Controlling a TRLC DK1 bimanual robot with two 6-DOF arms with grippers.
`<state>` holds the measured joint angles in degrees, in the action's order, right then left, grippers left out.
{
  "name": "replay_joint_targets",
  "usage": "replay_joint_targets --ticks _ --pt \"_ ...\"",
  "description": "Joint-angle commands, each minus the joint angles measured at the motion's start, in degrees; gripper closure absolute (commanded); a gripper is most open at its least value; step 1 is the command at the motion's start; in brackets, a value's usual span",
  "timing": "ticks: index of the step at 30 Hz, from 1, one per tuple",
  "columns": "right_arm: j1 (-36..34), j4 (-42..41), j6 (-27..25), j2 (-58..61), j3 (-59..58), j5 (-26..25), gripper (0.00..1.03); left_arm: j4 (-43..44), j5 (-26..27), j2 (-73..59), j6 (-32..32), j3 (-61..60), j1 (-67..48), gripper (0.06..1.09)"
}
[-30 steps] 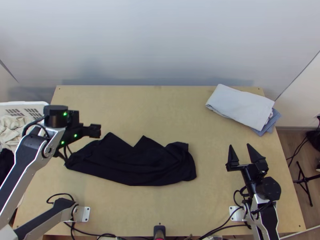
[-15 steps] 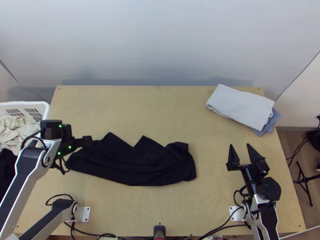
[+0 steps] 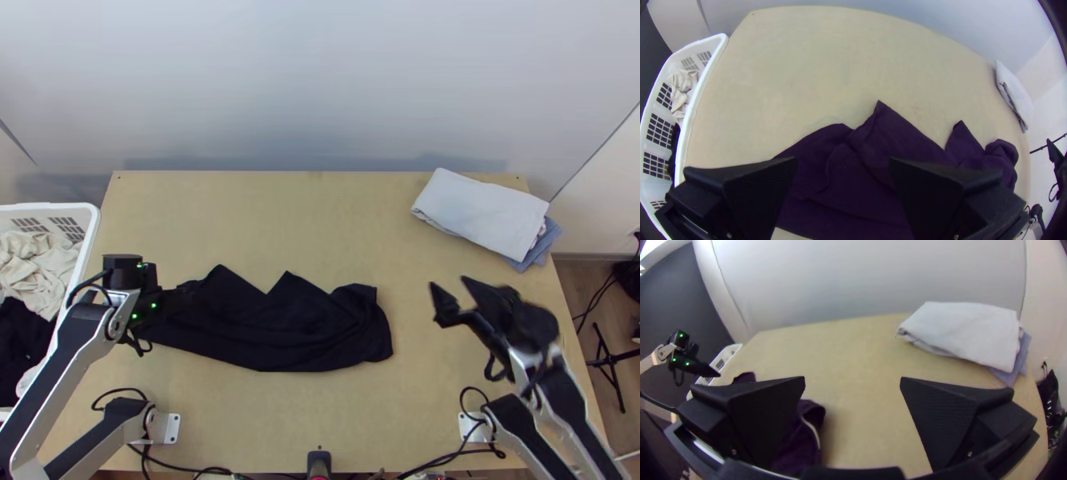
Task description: Fold the t-shirt
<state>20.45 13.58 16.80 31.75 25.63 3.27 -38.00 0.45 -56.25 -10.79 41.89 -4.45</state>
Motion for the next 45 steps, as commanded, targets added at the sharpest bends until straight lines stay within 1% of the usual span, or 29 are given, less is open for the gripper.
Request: replay_joint_targets --ticks 1,4,5,6,7,8,9,10,11,12,13,16,20,21,23,24,30,31,34,35,37,42,45 --pt "10.75 15.77 6.05 24.06 22.54 2.45 0.03 2.75 0.08 -0.97 -1.78 -1.37 -2.58 0.10" --pt "11.90 24.82 13.70 34.70 34.23 3.24 0.04 3.55 0.08 -1.14 -2.13 -1.55 -2.93 0.10" --pt "11.90 28.87 15.46 38.39 38.36 4.91 0.04 3.90 0.08 -1.32 -2.13 -1.72 -2.93 0.10" --pt "11.72 32.91 18.01 42.26 42.05 7.37 0.04 4.07 0.08 -1.50 -2.13 -1.90 -2.85 0.10" --pt "11.46 35.28 21.08 45.51 44.60 9.48 0.04 4.07 -0.01 -1.67 -2.05 -1.99 -2.85 0.10" --pt "11.46 36.51 22.75 47.53 46.36 10.53 0.05 4.16 -0.01 -1.85 -1.87 -2.07 -2.85 0.10" --pt "11.63 37.48 23.72 48.94 47.32 10.53 0.05 4.25 -0.01 -1.85 -1.69 -2.16 -2.76 0.10" --pt "11.63 38.10 26.45 49.55 47.50 10.53 0.05 4.25 -0.01 -1.93 -1.52 -2.16 -2.58 0.10" --pt "11.63 38.10 31.37 49.73 46.97 10.53 0.06 4.34 -0.01 -1.93 -1.25 -2.07 -2.32 0.10" --pt "11.63 38.01 34.62 50.08 46.44 10.88 0.10 4.42 -0.01 -1.93 -1.17 -1.99 -2.14 0.10" --pt "11.72 38.10 35.32 51.13 46.62 11.59 0.14 4.42 -0.01 -1.93 -1.08 -1.81 -1.79 0.10" --pt "11.90 38.18 35.85 53.51 46.09 11.59 0.14 4.42 -0.01 -1.93 -0.11 -1.90 -1.18 0.10" --pt "11.46 38.18 35.06 58.78 44.33 11.67 0.15 4.51 -0.01 -2.81 0.42 -1.90 -0.65 0.10" --pt "11.37 38.18 34.71 59.92 43.89 11.67 0.18 4.60 -0.01 -3.17 0.50 -1.72 -0.65 0.10" --pt "11.55 37.74 34.09 61.94 42.84 11.67 0.31 4.60 -0.01 -4.13 0.77 -1.37 -0.56 0.10" --pt "11.90 36.60 34.00 62.65 41.96 11.76 0.35 4.95 -0.01 -4.48 0.85 -1.20 -0.47 0.10" --pt "13.39 31.06 34.00 66.25 40.73 11.76 0.38 5.83 -0.01 -6.24 0.77 -0.32 -0.39 0.10" --pt "13.57 29.66 33.92 66.25 40.64 11.67 0.42 5.92 -0.01 -6.33 0.68 -0.14 -0.56 0.10" --pt "13.57 24.47 33.04 64.76 39.32 10.71 0.65 5.83 -0.01 -6.07 0.42 -0.05 -0.83 0.10" --pt "13.57 23.15 32.51 63.61 38.80 9.21 0.75 5.57 -0.01 -5.71 0.42 0.04 -0.83 0.10" --pt "13.65 21.04 31.02 60.45 37.57 4.29 1.00 5.04 -0.01 -4.92 0.42 0.04 -0.83 0.10" --pt "10.75 21.13 28.47 52.19 32.56 3.85 1.00 3.55 -0.01 -4.04 0.68 0.65 -0.30 0.10" --pt "6.62 21.04 27.59 47.79 28.16 3.85 1.00 3.37 -0.01 -4.04 0.68 1.18 -0.30 0.10"
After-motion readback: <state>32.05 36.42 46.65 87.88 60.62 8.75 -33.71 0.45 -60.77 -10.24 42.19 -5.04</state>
